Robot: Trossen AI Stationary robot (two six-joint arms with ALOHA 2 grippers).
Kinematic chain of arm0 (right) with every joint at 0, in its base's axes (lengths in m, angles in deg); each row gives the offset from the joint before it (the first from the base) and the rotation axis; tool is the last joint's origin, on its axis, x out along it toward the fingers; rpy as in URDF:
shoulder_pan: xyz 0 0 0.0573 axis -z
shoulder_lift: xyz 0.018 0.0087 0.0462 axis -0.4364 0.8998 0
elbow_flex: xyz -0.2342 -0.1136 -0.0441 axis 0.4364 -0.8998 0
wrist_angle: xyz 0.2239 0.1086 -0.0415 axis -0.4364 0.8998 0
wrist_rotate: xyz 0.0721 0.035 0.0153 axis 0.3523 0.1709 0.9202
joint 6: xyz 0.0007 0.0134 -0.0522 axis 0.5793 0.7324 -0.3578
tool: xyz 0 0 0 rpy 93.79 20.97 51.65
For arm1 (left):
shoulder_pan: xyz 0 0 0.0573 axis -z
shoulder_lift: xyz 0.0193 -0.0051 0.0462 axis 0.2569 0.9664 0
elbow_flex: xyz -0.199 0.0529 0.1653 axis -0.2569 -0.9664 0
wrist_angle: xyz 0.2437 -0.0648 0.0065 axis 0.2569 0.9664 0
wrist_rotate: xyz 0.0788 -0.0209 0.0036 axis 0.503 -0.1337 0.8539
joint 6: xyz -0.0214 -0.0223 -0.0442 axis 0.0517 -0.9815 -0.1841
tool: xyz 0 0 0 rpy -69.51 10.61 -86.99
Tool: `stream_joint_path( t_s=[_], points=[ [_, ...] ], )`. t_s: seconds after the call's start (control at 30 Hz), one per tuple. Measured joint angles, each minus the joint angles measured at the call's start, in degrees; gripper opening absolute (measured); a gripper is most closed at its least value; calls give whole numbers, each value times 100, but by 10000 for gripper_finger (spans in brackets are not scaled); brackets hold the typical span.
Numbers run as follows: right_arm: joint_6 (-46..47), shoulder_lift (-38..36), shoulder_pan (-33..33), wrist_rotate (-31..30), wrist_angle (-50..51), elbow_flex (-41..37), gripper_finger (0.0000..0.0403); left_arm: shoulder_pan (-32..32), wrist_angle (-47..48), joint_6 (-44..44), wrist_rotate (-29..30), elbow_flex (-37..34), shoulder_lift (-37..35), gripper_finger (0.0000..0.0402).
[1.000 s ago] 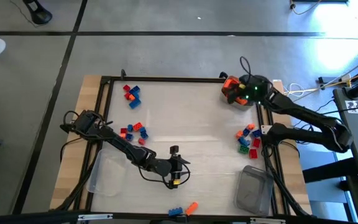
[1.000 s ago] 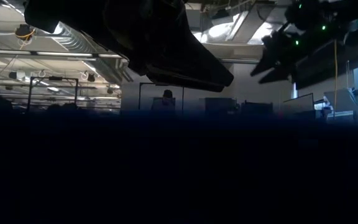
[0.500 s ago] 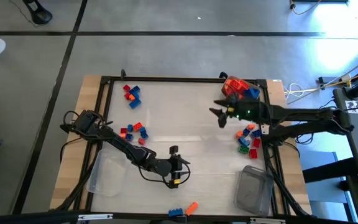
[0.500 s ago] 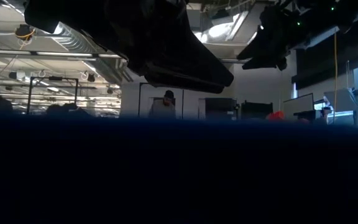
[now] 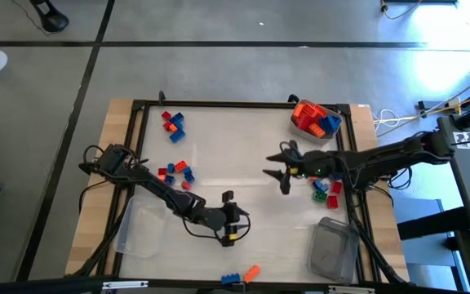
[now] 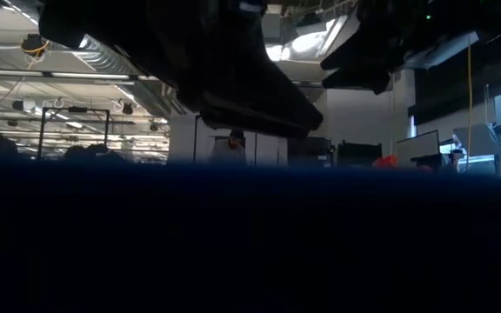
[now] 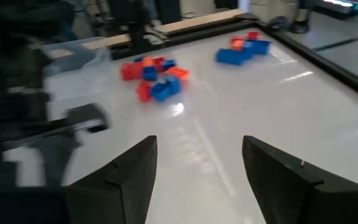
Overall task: Sort blocks by size
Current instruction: Put the orange game piece into the gray bin
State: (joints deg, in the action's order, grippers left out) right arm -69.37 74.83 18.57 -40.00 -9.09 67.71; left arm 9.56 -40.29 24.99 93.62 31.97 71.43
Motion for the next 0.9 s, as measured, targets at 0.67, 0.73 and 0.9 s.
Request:
stream_joint_path(
  t_s=[0.67,0.73,0.9],
  points=[
    [123,1124,-2390,-268,-486,2,234,-8,90,7,-663,150,-4,169],
    [284,1374,-2655,-332,-582,2,234,3,91,-71,-776,151,-4,176],
    [277,2183,-3093,-221,-1612,2,234,112,83,-48,-808,153,-4,225]
  ],
)
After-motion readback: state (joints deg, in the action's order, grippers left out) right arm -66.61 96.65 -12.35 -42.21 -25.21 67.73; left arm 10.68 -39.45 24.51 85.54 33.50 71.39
